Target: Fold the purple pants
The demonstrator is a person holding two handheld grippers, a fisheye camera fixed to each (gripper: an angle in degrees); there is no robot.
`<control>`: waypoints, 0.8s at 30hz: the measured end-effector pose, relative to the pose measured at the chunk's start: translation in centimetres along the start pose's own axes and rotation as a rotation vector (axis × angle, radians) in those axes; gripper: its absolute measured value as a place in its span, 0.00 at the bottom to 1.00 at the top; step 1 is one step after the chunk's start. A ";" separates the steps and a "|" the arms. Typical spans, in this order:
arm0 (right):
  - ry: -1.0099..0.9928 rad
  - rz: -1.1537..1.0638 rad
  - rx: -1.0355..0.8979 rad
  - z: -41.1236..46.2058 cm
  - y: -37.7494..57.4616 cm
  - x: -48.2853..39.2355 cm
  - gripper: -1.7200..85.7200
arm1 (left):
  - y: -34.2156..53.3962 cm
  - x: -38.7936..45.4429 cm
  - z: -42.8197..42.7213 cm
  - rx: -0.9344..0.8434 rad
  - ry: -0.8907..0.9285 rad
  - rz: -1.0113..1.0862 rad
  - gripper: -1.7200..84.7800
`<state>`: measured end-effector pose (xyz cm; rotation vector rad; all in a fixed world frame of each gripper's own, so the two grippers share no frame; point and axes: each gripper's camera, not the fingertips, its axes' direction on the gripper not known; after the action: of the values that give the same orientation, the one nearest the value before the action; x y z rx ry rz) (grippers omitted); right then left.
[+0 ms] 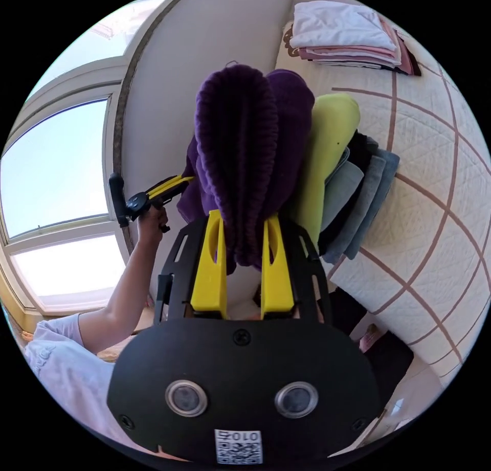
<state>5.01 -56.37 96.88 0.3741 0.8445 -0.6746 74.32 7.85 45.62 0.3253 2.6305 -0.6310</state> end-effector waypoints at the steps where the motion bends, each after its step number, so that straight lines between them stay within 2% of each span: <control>1: 0.026 0.000 0.018 0.2 0.2 0.2 0.15 | 0.0 -0.2 0.5 0.003 0.025 -0.009 0.13; 5: -0.008 -0.015 -0.005 0.1 0.6 0.1 0.15 | -0.2 0.0 0.1 -0.019 -0.020 -0.070 0.13; 9: 0.088 -0.100 0.004 -2.5 1.9 -1.4 0.15 | 1.4 2.1 -5.9 0.041 -0.285 -0.078 0.12; 11: 0.214 -0.191 0.079 -5.1 3.7 -3.3 0.14 | 2.8 2.9 -8.8 0.123 -0.266 -0.102 0.12; 12: 0.228 -0.221 0.106 -5.7 4.1 -3.9 0.14 | 3.5 3.7 -9.7 0.160 -0.199 -0.089 0.12; 13: 0.238 -0.295 0.159 -6.6 4.8 -5.3 0.14 | 3.6 4.9 -9.7 0.153 -0.148 -0.051 0.11; 16: 0.264 -0.483 0.218 -6.8 5.2 -8.9 0.14 | 3.2 8.7 -8.0 0.113 -0.145 0.069 0.11; 19: 0.357 -0.617 0.126 -4.2 4.5 -10.5 0.13 | 2.5 11.6 -4.9 0.035 -0.111 0.156 0.09; 22: 0.490 -0.635 -0.043 -0.7 3.7 -9.1 0.10 | 2.7 12.7 -2.4 -0.027 -0.155 0.181 0.08; 24: 0.514 -0.598 -0.054 -0.5 3.3 -8.1 0.08 | 2.6 11.7 -2.2 -0.055 -0.102 0.138 0.08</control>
<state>3.16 -50.49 103.08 0.2437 1.4898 -1.1296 64.03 12.63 41.29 0.4413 2.4977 -0.5146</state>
